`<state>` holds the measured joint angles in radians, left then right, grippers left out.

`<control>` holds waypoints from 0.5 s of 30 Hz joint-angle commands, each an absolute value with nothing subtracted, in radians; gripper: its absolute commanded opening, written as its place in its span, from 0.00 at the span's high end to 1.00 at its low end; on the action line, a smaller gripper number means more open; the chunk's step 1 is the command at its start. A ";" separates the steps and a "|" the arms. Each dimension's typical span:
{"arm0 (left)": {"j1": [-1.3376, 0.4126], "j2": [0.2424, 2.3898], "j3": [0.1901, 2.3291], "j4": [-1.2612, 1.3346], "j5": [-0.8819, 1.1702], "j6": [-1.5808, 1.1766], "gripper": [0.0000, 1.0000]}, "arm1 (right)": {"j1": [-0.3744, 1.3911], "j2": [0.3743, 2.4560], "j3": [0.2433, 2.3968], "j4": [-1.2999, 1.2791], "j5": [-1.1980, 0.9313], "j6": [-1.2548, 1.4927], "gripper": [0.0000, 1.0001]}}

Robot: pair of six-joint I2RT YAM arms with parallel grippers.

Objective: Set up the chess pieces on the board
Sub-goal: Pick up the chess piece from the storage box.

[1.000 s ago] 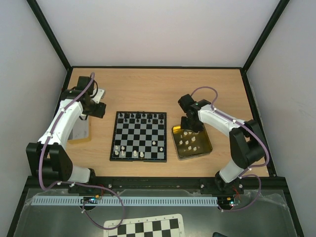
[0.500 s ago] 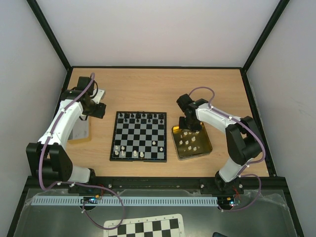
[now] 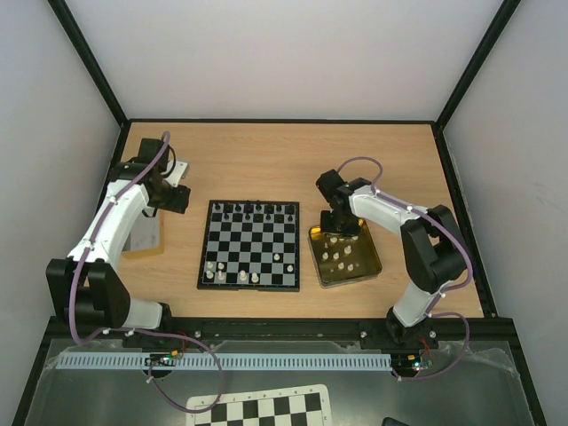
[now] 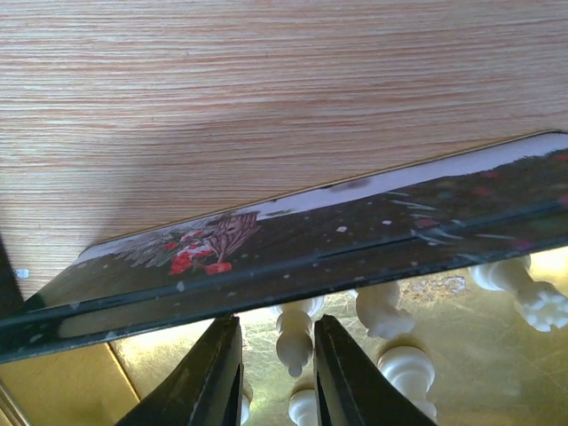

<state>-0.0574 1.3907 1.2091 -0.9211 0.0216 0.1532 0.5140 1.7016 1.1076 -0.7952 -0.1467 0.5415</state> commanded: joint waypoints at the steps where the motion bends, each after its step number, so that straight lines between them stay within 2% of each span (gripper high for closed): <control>1: -0.054 1.368 1.198 -0.928 0.012 0.152 0.43 | 0.512 1.719 1.109 -0.779 -0.127 0.529 0.78; 11: -0.054 1.381 1.205 -0.925 0.015 0.151 0.43 | 0.512 1.737 1.110 -0.772 -0.126 0.520 0.82; 15: -0.054 1.390 1.212 -0.924 0.015 0.150 0.43 | 0.512 1.736 1.104 -0.773 -0.124 0.519 0.86</control>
